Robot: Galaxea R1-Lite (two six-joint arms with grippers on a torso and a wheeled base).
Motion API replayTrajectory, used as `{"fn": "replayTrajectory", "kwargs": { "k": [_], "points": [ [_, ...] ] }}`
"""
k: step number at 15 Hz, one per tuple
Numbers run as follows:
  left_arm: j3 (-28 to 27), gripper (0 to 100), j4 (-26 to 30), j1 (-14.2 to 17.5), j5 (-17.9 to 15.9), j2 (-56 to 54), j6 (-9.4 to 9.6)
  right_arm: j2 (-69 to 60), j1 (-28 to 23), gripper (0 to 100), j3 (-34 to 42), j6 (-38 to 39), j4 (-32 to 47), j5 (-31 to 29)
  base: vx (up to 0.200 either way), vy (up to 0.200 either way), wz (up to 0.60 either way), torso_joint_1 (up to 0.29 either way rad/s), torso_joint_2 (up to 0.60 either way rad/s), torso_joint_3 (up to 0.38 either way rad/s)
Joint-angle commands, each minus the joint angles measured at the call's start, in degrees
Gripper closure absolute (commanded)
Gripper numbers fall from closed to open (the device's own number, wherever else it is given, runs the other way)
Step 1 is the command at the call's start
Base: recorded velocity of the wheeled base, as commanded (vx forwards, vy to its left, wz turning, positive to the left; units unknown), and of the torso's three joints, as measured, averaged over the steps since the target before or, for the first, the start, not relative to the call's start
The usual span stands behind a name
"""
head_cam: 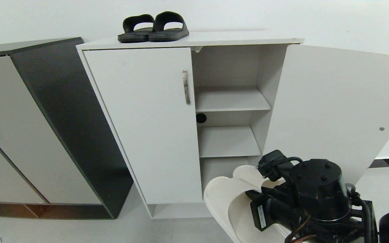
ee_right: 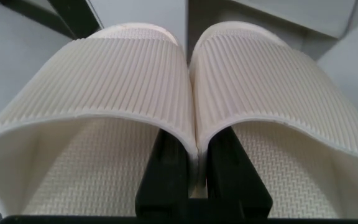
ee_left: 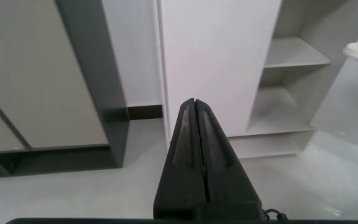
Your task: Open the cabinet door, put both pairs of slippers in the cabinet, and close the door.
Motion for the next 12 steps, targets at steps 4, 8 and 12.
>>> {"fn": "replayTrajectory", "kwargs": {
  "k": [4,8,12],
  "points": [
    [0.00,100,-0.02,-0.04,0.38,0.14,-0.25,8.66,1.53,100,-8.28,5.07,-1.24,-2.27,0.000,0.000,0.00,0.000,0.00,0.000],
    [0.00,100,-0.02,-0.04,0.21,0.14,0.02,9.80,2.40,100,-8.98,4.98,-1.24,-2.36,0.000,0.000,0.00,0.000,0.00,0.000],
    [0.00,100,-0.02,-0.04,0.30,0.14,-0.07,11.91,2.05,100,-9.16,5.16,-1.42,-2.27,0.000,0.000,0.00,0.000,0.00,0.000]
  ]
}}
